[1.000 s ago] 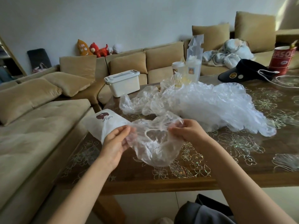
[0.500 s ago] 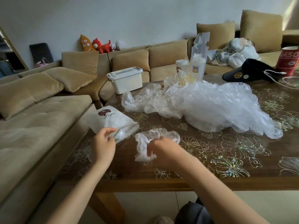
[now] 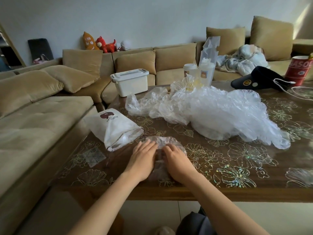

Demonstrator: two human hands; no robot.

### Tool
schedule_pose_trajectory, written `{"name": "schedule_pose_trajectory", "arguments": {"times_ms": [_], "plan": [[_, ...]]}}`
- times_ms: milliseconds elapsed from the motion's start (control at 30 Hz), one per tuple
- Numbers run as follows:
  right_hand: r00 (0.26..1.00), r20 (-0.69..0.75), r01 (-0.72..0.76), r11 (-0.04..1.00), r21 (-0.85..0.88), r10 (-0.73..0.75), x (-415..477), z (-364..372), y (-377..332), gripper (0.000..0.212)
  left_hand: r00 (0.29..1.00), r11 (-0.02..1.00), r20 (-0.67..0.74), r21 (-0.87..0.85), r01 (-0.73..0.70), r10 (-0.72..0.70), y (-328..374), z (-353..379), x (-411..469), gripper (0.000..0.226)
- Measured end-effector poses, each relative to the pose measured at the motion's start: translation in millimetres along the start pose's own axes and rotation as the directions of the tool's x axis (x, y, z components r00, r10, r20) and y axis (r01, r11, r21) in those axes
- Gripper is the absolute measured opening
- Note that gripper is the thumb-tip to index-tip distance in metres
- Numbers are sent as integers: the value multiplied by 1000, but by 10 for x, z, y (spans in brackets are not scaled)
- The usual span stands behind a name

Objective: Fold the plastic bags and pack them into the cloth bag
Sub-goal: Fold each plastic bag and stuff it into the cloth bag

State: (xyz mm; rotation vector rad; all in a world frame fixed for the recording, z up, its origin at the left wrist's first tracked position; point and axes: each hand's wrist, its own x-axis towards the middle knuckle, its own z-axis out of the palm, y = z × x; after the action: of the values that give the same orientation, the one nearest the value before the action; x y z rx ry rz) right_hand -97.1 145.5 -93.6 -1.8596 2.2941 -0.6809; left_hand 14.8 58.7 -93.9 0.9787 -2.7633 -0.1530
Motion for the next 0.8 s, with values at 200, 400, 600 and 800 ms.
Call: {"name": "schedule_pose_trajectory", "arguments": {"times_ms": [200,400,600,800], "plan": [[958,281,-22,993,-116,54,-16,-62,194,68,960,994,257,42,101,-109,-381,45,-192,93],[961,243,-182,964,191,133,-2,-459,214,48,990,988,-122,147,-54,72,-343,-135,-393,50],[984,71,-178,955,237,166,26,-516,208,49,942,947,-165,-84,-309,293,-28,-27,-603,40],[942,332,-88,990,110,47,10,-474,49,56,969,914,-244,-382,-134,41,-120,-105,-608,23]]}}
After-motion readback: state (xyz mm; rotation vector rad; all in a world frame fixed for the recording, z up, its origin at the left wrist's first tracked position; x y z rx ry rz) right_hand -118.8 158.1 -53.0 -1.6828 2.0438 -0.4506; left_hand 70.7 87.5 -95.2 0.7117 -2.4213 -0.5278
